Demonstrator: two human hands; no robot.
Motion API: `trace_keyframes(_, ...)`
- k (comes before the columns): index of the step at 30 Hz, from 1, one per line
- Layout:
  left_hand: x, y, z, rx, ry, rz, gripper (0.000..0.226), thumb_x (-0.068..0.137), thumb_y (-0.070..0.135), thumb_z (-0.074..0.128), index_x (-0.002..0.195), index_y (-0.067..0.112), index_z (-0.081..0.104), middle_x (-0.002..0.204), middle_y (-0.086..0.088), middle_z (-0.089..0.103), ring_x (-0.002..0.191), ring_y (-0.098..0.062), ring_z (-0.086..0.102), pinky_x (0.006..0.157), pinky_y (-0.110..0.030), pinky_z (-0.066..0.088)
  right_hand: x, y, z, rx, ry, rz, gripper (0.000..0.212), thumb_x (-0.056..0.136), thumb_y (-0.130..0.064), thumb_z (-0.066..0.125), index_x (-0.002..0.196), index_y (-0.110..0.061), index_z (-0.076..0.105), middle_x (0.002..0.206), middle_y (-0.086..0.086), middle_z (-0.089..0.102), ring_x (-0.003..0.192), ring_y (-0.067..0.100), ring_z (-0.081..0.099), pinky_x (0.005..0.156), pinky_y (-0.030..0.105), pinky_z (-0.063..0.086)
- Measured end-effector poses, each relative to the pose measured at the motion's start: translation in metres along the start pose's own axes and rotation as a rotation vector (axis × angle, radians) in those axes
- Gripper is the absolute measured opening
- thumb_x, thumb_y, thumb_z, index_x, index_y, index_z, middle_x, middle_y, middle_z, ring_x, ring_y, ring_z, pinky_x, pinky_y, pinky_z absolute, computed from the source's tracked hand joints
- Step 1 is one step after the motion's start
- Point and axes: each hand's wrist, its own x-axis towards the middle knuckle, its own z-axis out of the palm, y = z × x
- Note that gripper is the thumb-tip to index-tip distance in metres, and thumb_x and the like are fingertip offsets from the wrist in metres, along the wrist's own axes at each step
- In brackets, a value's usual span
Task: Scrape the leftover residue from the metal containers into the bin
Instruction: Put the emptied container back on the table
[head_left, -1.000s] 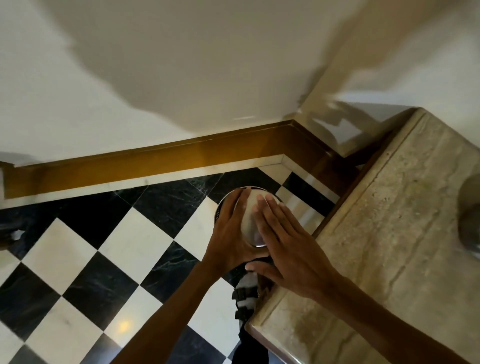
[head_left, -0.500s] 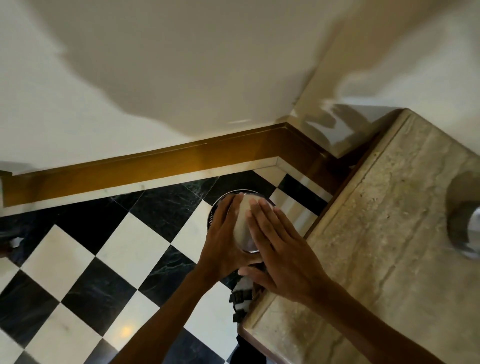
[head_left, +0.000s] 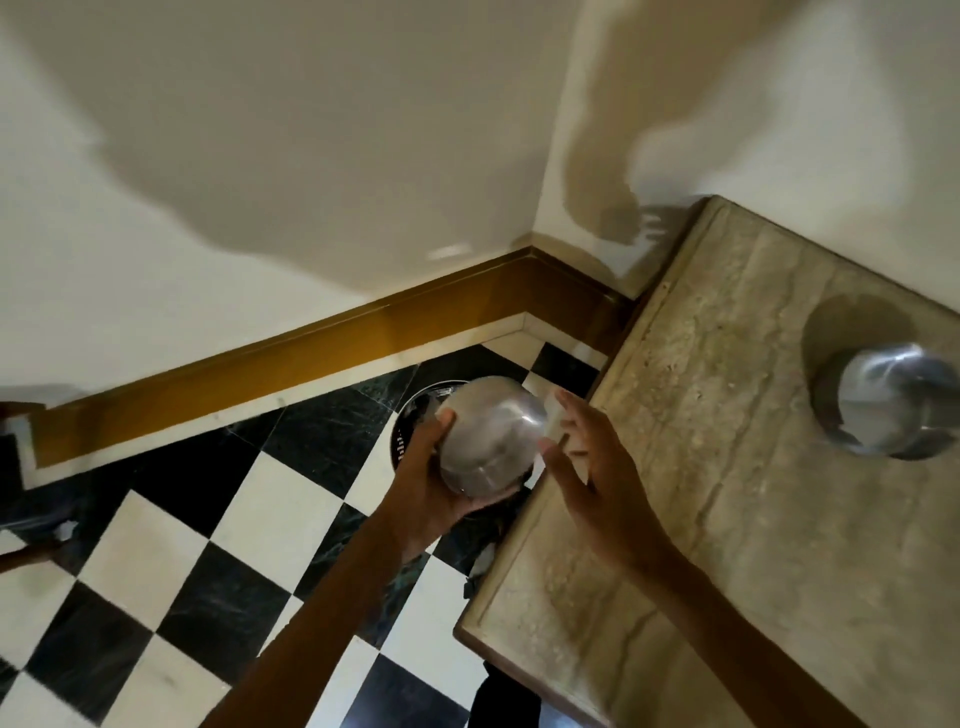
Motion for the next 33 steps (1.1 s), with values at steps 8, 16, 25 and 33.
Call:
trace_keyframes(8,-0.011,-0.064,0.097,0.21,0.069,-0.126,0.041,0.093,0.052,0.053,0.121,0.025,0.063,0.13,-0.014,0.065,0.116,-0.037,0.064,0.077,-0.054,0.063,-0.069,0.047,-0.096,0.286,0.14,0.187,0.041,0.095,-0.019,0.064,0.135,-0.025,0.058,0.114,-0.01,0.072,0.103,0.007,0.071,0.073,0.026,0.062)
trace_keyframes(16,0.0,-0.201,0.211,0.437,0.168,-0.011,0.03,0.099,0.034,0.06,0.123,0.017,0.069,0.122,-0.011,0.071,0.111,-0.029,0.07,0.078,-0.052,0.064,-0.142,0.147,-0.201,0.157,0.362,0.434,0.044,0.091,-0.022,0.07,0.134,-0.021,0.061,0.106,0.003,0.075,0.091,0.017,0.073,0.076,0.045,0.064)
trace_keyframes(25,0.032,-0.26,0.33,0.466,0.218,0.137,0.013,0.098,0.01,0.062,0.108,0.005,0.07,0.1,-0.008,0.067,0.1,-0.024,0.066,0.08,-0.047,0.062,-0.153,0.171,-0.302,0.316,0.586,0.492,0.046,0.089,-0.002,0.068,0.133,-0.015,0.06,0.093,0.004,0.072,0.083,0.014,0.07,0.064,0.03,0.064)
trace_keyframes(33,0.058,-0.265,0.373,0.28,0.258,0.052,0.027,0.096,0.005,0.061,0.122,-0.003,0.065,0.122,-0.018,0.07,0.115,-0.03,0.068,0.096,-0.05,0.058,-0.132,0.171,-0.336,0.344,0.743,0.544,0.038,0.088,0.002,0.065,0.124,-0.01,0.067,0.1,0.01,0.073,0.081,0.015,0.068,0.07,0.029,0.06)
